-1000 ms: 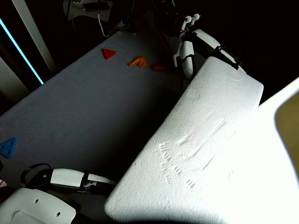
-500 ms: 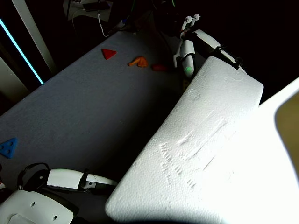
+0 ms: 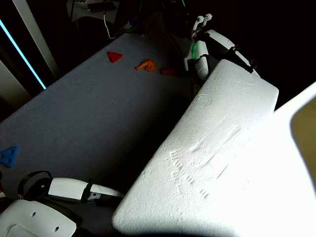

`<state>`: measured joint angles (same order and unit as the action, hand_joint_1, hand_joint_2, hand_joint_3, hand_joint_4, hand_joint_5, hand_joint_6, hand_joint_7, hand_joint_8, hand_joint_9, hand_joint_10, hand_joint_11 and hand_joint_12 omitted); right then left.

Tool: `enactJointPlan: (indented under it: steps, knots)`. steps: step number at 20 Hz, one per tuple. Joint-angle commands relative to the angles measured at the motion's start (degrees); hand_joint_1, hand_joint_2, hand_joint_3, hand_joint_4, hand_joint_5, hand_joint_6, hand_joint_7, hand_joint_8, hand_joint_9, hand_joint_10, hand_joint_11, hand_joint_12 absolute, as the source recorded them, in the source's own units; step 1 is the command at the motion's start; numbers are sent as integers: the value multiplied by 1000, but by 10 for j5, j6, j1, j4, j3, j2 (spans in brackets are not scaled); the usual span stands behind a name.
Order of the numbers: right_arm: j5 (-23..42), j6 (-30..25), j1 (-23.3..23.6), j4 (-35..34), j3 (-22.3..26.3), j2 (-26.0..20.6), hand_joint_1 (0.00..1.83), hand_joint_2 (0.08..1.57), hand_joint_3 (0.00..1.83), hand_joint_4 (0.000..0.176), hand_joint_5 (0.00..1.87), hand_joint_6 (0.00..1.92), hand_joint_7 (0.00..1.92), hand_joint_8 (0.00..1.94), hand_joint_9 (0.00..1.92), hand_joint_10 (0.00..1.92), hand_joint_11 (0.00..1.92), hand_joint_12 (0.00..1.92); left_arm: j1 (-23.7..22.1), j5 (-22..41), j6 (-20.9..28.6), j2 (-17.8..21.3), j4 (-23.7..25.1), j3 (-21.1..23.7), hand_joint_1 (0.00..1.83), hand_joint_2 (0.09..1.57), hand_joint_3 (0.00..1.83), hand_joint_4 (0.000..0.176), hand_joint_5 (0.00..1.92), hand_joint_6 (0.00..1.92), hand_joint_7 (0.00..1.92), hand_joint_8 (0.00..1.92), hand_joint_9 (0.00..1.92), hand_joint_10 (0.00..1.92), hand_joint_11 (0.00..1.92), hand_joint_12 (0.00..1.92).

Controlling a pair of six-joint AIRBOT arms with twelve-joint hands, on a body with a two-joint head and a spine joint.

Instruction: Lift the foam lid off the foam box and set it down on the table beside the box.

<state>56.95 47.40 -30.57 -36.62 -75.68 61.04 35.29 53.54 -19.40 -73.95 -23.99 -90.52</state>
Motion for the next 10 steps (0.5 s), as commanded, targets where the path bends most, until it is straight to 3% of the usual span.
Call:
enactJointPlan:
  steps: [1,2,3,4,5,6,8,9,10]
  knots:
    - [82,-7,6,32,3,-8,625,1212,0,0,0,318,40,868,0,1189,0,1879,-8,86,6,7,22,4,561,1067,5,5,124,0,59,0,36,6,1,22]
    - [86,-7,6,34,6,-8,625,1212,0,0,0,318,40,868,0,1189,0,1879,-9,91,6,8,24,6,561,1067,5,5,124,0,59,0,36,6,1,22]
    - [89,-7,6,36,8,-8,675,1188,0,0,0,63,7,457,0,726,0,1804,-9,95,7,10,26,8,551,1066,4,12,113,0,44,0,11,1,0,4]
    - [93,-7,6,39,11,-8,681,1190,0,0,0,2,13,198,0,437,0,1581,-10,99,7,12,29,11,552,1058,0,18,112,1,38,1,0,0,0,0]
    - [98,-7,6,42,15,-8,665,1201,1,0,0,0,38,88,0,318,0,1321,-10,103,7,15,32,15,561,1059,0,18,116,3,46,4,9,4,0,0]
    - [104,-7,6,46,21,-9,645,1196,0,0,0,0,170,166,0,841,0,1722,-9,109,6,19,35,20,551,1051,0,28,113,2,43,2,6,2,0,0]
    - [114,-7,6,52,32,-18,658,1184,0,0,68,125,146,506,0,1068,0,1843,-8,118,5,27,38,28,544,1037,0,37,128,7,52,5,20,8,0,0]
    - [118,-7,5,54,37,-22,658,1184,0,0,68,125,146,506,0,1068,0,1843,-5,122,3,32,40,35,544,1037,0,37,128,7,52,5,20,8,0,0]
    - [123,-7,3,57,41,-25,651,1173,0,0,13,165,69,669,0,1071,0,1877,-2,128,2,37,41,41,563,1023,0,43,138,11,62,9,37,15,26,12]
